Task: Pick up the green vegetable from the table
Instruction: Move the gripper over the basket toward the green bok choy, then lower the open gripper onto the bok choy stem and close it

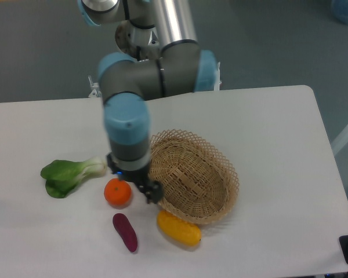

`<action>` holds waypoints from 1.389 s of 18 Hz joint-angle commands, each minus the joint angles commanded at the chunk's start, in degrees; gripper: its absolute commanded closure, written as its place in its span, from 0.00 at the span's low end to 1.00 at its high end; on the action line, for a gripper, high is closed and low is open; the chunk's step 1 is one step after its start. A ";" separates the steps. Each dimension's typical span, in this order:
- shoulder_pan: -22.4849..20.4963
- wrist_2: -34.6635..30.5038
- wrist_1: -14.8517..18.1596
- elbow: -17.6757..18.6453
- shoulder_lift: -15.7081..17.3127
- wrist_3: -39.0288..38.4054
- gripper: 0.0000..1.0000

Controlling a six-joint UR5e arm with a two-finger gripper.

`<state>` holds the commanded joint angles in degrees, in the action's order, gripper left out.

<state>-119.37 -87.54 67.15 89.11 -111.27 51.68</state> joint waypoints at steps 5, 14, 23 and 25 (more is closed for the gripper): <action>2.82 0.61 -0.09 5.44 1.76 0.09 0.00; 5.11 0.62 -9.14 12.75 0.88 0.00 0.00; 7.48 0.35 -11.59 15.12 -1.31 -0.09 0.00; 7.92 0.18 -12.22 15.65 -2.19 -0.09 0.00</action>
<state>-111.45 -87.36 54.93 104.76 -113.46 51.59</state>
